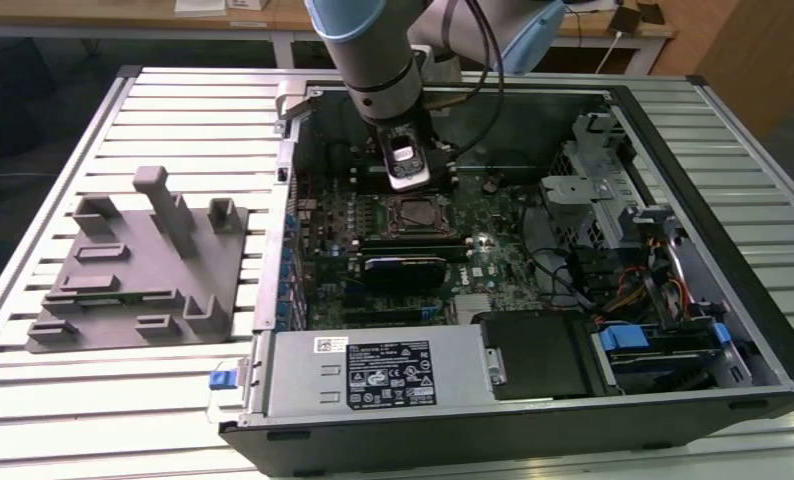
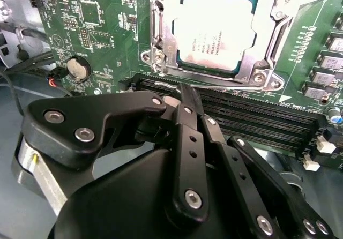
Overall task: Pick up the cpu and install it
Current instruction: 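Install the first cpu locking lever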
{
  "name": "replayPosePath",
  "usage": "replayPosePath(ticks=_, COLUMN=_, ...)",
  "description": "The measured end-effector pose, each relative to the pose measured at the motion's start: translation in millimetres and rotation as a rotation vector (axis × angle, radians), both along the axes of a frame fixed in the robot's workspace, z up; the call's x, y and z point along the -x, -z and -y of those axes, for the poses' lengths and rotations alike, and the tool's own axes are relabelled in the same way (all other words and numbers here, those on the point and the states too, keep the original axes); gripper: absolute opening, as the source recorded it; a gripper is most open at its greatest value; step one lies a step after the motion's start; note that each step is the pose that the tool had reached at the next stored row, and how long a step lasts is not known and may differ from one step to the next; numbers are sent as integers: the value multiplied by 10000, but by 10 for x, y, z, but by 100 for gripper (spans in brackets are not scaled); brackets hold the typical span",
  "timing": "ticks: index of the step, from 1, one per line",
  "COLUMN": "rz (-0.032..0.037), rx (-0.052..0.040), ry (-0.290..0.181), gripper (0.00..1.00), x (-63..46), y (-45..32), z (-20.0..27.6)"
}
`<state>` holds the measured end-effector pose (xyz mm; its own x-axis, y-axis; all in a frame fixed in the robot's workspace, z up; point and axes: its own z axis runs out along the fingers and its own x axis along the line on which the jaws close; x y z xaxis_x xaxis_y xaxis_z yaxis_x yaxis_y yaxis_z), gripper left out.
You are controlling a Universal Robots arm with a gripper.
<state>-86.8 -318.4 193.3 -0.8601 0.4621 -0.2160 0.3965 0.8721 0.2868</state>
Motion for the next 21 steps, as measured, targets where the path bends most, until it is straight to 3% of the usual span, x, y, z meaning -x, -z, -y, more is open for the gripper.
replayPosePath(ticks=13, rz=2, rx=31, ry=-103, gripper=11, x=-3, y=21, z=-2)
replayPosePath(ticks=21, rz=1, rx=60, ry=-530, gripper=11, x=-6, y=28, z=0)
